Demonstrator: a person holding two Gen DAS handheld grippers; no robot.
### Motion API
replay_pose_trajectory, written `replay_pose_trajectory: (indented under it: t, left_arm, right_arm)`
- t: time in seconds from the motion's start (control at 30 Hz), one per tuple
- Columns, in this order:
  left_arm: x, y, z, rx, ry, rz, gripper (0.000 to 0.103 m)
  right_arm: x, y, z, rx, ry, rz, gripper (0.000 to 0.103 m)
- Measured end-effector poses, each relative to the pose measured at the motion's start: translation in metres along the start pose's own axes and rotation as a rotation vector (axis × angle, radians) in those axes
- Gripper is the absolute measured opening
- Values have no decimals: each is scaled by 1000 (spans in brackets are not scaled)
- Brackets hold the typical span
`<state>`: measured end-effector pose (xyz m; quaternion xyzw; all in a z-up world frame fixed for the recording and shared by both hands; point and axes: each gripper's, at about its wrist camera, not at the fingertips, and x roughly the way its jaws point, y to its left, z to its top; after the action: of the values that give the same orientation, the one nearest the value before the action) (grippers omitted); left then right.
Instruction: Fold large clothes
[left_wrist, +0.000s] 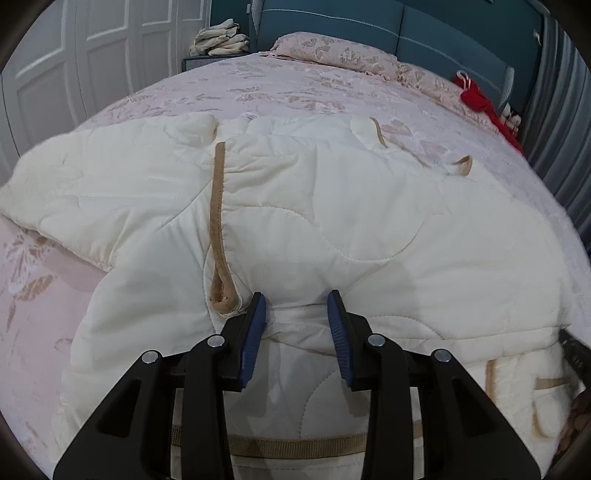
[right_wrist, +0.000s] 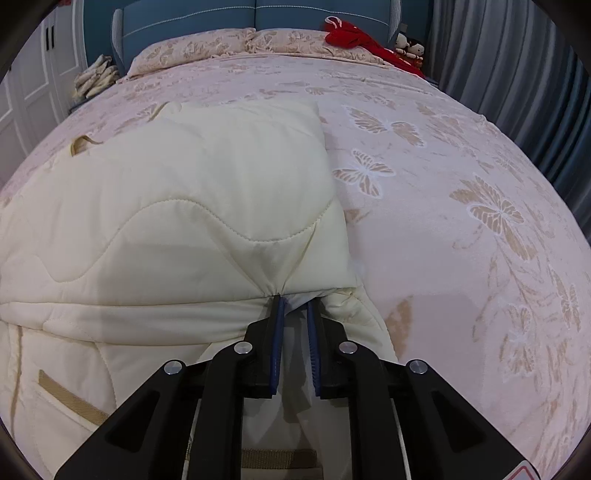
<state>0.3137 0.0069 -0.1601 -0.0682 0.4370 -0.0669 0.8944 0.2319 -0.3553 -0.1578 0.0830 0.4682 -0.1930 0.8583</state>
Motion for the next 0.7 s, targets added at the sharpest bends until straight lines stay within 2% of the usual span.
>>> replay_pose_trajectory:
  t: [0.1, 0.13, 0.17, 0.2, 0.23, 0.3, 0.37, 0.47, 0.6, 0.7]
  left_arm:
    - [-21, 28, 10, -133, 8, -125, 35]
    - [-34, 49, 15, -207, 1, -165, 52]
    - [-44, 67, 19, -255, -13, -176, 66]
    - [-54, 87, 23, -300, -40, -172, 86]
    - [-66, 118, 29, -353, -83, -147, 88]
    - [-78, 176, 45, -424, -106, -82, 88]
    - [-83, 231, 59, -495, -112, 14, 88]
    - [-79, 315, 73, -621, -87, 148, 88]
    - [-67, 402, 77, -814, -60, 192, 86]
    - [-57, 437, 73, -923, -32, 163, 80]
  right_arm:
    - [-20, -3, -1, 25, 19, -39, 16]
    - [-33, -1, -4, 32, 17, -38, 17]
    - [-45, 1, -10, 36, 10, -21, 17]
    - [-62, 5, -18, 37, 6, 10, 17]
    - [-78, 11, -28, 31, 5, 39, 17]
    - [-100, 23, -44, 13, 15, 78, 20]
    - [-126, 40, -69, -18, 42, 124, 25]
    - [-149, 63, -100, -68, 88, 163, 27]
    - [-170, 93, -131, -139, 152, 188, 29]
    - [-180, 110, -148, -181, 188, 195, 30]
